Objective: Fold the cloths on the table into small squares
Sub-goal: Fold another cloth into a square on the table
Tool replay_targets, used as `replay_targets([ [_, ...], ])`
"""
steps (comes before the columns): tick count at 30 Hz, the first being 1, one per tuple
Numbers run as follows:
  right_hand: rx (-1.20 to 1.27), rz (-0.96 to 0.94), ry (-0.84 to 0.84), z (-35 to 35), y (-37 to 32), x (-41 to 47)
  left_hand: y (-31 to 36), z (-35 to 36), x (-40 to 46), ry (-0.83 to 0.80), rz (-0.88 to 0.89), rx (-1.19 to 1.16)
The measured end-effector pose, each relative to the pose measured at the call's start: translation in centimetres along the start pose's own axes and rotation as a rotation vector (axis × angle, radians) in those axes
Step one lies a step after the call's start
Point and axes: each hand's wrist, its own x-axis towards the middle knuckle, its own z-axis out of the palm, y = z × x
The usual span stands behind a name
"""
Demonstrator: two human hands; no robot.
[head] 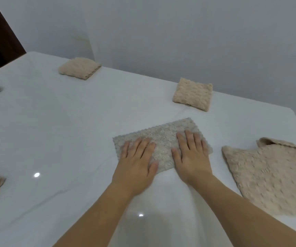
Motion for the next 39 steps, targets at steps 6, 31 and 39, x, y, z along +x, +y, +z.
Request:
replay_targets([
  [6,0.024,0.013,0.051,0.3,0.1,0.2,-0.2,0.0,0.4,-0.201,0.006,0.049],
  [31,0.461,0.030,0.425,0.3,0.7,-0.1,-3.5,-9.6,3.5,-0.465,0.518,-0.174],
  [39,0.450,0.237,0.438,0.2,0.8,0.1,2.5,-11.2,15.6,-0.529,0.260,-0.070],
])
